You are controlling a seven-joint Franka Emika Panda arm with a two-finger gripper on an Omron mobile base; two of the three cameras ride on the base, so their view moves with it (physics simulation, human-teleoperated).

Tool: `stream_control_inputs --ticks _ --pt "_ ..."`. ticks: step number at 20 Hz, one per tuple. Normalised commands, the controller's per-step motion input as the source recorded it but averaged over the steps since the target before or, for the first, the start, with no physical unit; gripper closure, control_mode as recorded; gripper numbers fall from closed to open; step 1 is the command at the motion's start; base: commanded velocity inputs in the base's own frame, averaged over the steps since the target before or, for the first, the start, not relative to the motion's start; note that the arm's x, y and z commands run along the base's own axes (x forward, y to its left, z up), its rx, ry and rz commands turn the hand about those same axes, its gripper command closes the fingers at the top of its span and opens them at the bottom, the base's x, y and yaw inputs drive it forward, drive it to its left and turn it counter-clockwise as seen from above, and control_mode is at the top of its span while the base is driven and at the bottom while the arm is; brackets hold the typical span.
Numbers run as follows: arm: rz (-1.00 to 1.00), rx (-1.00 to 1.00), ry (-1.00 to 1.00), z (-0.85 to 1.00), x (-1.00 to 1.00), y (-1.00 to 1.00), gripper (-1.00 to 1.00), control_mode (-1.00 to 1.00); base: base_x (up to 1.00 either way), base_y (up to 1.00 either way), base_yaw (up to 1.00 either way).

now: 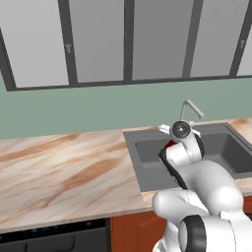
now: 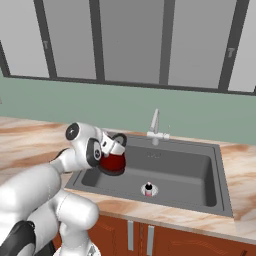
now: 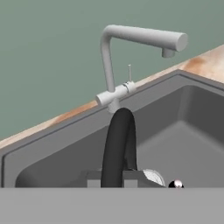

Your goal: Open the cabinet, pick the kettle from the cabinet, and place it in the sink.

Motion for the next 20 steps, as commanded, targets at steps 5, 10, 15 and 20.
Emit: stream_control_inputs --ticks 5,10,15,20 --pt "0.01 0.0 0.0 -0.19 0.08 -0.01 1.0 -1.0 0.0 0.0 0.0" --pt "0.01 0.0 0.03 -0.16 0.12 0.0 1.0 -1.0 0.0 0.0 0.0" --pt "0.04 0.0 0.14 -0.11 0.09 -0.06 1.0 -1.0 0.0 0.0 0.0" --pt "0.13 0.02 0.14 -0.1 0.02 -0.1 1.0 -1.0 0.0 0.0 0.0"
